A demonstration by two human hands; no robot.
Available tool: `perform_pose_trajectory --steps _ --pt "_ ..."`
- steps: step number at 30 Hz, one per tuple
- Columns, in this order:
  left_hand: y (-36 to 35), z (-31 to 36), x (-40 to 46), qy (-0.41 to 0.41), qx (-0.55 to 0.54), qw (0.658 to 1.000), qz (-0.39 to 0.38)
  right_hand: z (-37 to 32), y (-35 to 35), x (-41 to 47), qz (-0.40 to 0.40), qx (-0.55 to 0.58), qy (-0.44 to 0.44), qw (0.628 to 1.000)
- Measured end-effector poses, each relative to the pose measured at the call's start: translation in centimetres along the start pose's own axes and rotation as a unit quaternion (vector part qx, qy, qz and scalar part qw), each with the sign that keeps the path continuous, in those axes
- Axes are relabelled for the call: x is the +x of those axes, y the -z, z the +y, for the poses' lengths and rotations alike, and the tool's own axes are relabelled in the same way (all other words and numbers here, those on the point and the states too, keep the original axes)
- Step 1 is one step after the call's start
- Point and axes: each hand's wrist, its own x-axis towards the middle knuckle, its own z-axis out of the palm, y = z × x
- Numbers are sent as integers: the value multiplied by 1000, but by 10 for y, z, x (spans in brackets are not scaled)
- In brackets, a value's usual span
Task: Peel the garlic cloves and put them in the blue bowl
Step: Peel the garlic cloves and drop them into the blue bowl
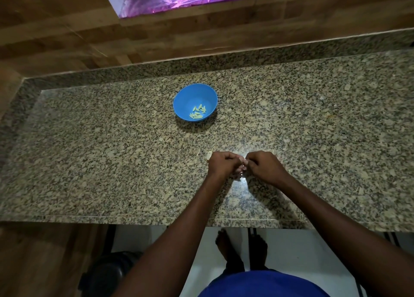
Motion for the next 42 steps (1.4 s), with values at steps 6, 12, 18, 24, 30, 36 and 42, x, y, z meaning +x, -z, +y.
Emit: perform_pose_trajectory --steps 6,12,18,24,30,36,42 --pt "0 2 -3 -36 -21 999 -31 2 4 4 -52 377 -179 907" --pt "0 3 -5 -108 36 993 -18 9 1 10 -154 590 -277 742" --pt "3 4 1 -67 72 995 -2 -8 8 1 -60 316 -163 933" --pt "7 21 5 121 -42 991 -37 -7 -11 -9 57 -141 79 985" --pt "10 20 6 111 -60 989 -75 5 -13 -7 105 -73 81 988" --pt "6 12 4 -37 169 979 -111 13 -10 5 34 -3 -15 999" --pt "9 20 6 -53 276 948 -150 13 0 8 6 35 13 999"
